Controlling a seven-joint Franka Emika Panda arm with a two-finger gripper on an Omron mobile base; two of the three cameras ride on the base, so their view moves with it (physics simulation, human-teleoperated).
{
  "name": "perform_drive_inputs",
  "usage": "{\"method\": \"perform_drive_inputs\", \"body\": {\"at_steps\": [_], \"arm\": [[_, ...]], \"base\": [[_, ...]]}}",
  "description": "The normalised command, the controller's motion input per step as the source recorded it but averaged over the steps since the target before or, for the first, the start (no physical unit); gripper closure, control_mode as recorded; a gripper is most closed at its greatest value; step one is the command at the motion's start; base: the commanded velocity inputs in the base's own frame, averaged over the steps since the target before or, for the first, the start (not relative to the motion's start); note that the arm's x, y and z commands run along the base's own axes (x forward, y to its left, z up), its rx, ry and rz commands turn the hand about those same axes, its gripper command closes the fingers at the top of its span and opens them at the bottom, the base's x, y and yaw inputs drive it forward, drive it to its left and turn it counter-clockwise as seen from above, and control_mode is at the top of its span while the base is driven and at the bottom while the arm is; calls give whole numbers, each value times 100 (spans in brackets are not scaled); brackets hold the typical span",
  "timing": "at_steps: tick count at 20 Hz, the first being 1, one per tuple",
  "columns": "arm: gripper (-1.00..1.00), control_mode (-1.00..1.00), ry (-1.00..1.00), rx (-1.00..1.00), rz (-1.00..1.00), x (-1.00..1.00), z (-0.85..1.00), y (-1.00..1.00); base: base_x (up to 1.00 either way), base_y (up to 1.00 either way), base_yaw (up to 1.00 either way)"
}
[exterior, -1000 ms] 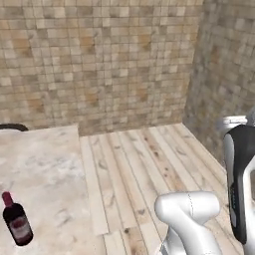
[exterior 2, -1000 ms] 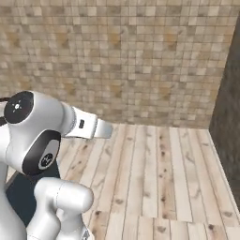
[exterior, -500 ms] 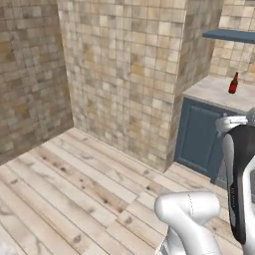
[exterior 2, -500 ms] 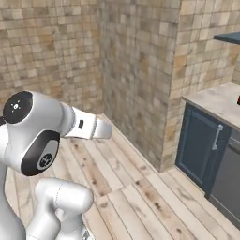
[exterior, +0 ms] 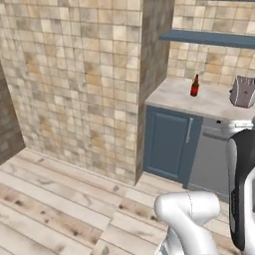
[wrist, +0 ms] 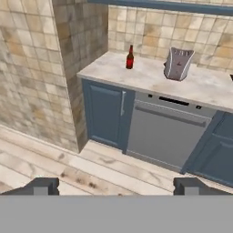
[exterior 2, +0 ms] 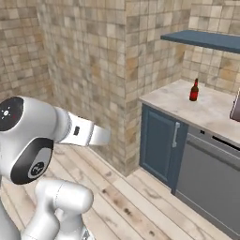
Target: Move the drinks to the dining counter.
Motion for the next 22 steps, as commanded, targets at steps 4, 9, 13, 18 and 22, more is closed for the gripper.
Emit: {"method": "perform_drive_inputs", "body": {"at_steps": [4,9,13,18,22], "arm": [[-100,100,0,0,0,0,0,0],[-100,100,0,0,0,0,0,0],[-100,100,0,0,0,0,0,0],[-100,100,0,0,0,0,0,0],[-100,100,0,0,0,0,0,0]], "base": [[100,-7,-8],[100,-9,-4],[81,-6,-16],[69,5,-35],[61,24,-44]]}}
